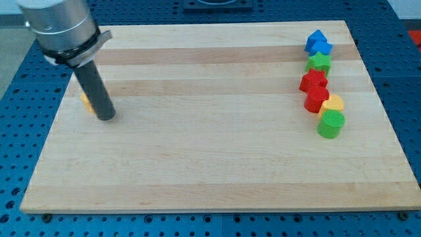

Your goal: Push yellow hexagon towards top left

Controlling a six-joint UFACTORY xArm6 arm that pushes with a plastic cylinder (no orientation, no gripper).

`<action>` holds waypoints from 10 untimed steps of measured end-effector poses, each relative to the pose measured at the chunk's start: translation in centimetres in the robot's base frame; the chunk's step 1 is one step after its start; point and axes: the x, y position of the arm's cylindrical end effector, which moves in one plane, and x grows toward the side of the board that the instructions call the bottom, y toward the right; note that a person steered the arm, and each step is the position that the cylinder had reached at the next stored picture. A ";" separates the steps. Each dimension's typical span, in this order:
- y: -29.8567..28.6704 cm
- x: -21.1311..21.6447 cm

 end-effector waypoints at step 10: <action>-1.3 -5.3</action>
